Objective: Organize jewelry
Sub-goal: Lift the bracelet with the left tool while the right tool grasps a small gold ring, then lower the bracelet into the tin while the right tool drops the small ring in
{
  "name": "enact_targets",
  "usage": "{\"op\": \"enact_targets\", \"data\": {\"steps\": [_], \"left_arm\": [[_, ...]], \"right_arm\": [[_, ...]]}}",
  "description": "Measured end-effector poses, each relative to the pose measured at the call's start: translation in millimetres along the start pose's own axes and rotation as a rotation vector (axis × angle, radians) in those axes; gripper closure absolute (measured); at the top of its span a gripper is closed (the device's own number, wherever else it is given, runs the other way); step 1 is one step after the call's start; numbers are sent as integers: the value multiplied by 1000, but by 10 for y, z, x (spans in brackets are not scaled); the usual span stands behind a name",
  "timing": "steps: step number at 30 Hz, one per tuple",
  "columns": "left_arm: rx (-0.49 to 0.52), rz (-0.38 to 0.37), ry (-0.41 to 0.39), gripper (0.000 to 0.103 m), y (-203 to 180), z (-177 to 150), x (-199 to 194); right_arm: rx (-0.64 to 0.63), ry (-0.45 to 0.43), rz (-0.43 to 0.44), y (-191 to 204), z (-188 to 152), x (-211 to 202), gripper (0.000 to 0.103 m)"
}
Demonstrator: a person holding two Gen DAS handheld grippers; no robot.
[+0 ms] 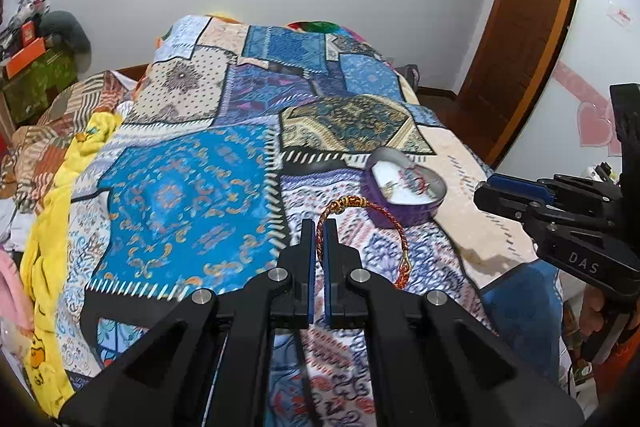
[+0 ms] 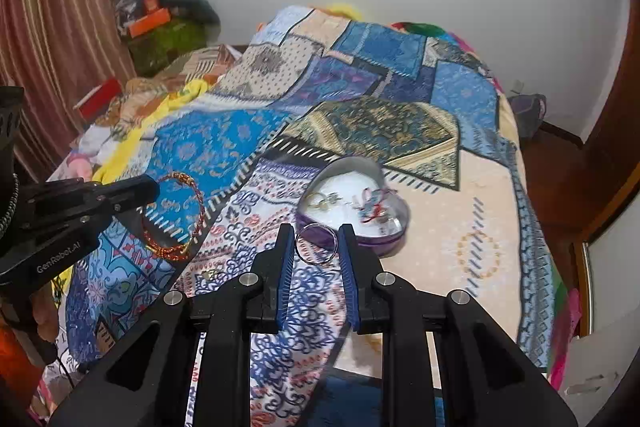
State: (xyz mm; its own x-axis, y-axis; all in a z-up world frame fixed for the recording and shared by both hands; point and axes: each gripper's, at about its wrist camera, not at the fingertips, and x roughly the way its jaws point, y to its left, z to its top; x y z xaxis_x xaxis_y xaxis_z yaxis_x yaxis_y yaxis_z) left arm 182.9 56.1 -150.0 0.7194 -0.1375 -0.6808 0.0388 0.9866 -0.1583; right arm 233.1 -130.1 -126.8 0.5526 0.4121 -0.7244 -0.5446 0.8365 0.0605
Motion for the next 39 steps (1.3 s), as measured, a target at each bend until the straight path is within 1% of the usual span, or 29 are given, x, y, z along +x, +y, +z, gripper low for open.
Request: {"op": "enact_targets", "data": {"steps": [10,18,27,35,39], "left_arm": [[35,-27,-4,102,-258,193,200],[56,-47,1,102,-385,362,467],[83,-60,25,102,-483,486,785],[93,-84,67,102,-499,546,1043],[99,-95,75,102,-505,535,1103]], "right_arm": [[56,-57,-12,-298,18,-128,83],[78,-67,-7,-419,64,-53,83],[88,-60,8,-484,116,113,83],[80,-46,18,-503,144,242,83],[93,-21,32,-553,155,362,83]]}}
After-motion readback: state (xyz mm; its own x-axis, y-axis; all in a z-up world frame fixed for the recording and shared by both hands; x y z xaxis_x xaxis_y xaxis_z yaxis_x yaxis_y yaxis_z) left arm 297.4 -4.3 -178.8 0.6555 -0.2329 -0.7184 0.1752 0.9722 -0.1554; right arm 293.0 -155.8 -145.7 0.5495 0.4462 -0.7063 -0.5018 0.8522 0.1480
